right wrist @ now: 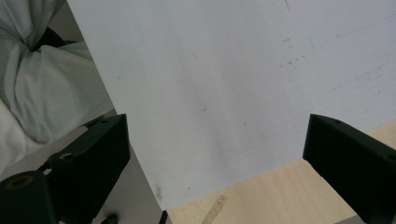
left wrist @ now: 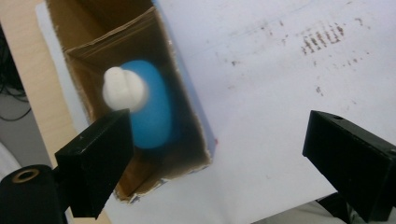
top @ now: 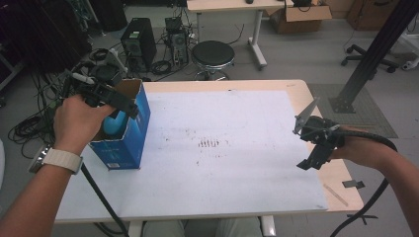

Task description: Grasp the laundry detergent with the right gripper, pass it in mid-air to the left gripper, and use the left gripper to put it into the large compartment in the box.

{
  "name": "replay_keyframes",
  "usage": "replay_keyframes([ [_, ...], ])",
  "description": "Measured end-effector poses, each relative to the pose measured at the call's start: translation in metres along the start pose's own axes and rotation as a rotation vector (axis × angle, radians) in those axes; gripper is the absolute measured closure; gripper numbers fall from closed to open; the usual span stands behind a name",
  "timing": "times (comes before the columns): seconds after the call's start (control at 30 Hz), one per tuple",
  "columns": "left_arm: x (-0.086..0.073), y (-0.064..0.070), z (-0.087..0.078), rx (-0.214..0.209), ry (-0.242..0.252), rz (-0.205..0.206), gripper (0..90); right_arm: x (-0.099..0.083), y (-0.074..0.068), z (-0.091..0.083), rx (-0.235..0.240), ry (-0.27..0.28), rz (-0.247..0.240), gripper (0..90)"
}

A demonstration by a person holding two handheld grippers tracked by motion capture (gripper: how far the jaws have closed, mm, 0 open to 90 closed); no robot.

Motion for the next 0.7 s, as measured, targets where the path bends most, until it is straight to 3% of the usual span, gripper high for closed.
replay_keyframes([
  [0.27, 0.005, 0.024, -0.007, -0.027, 0.031, 0.096, 9.3, 0.005, 0.001, -0.001, 0.000, 0.002, -0.010, 7.0],
  [0.7, 0.013, 0.060, -0.010, -0.059, 0.056, 0.213, 9.2, 0.008, 0.002, -0.001, -0.001, 0.002, -0.011, 7.0],
])
Point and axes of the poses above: each handheld gripper's, and its own axes: z roughly forward along the jaws, x roughly out of its top, y roughly to its right, the point moved 3 cm from there along z, roughly forward along the jaws, and after that the axes turned 8 degrees about x, right-handed, at the moved point
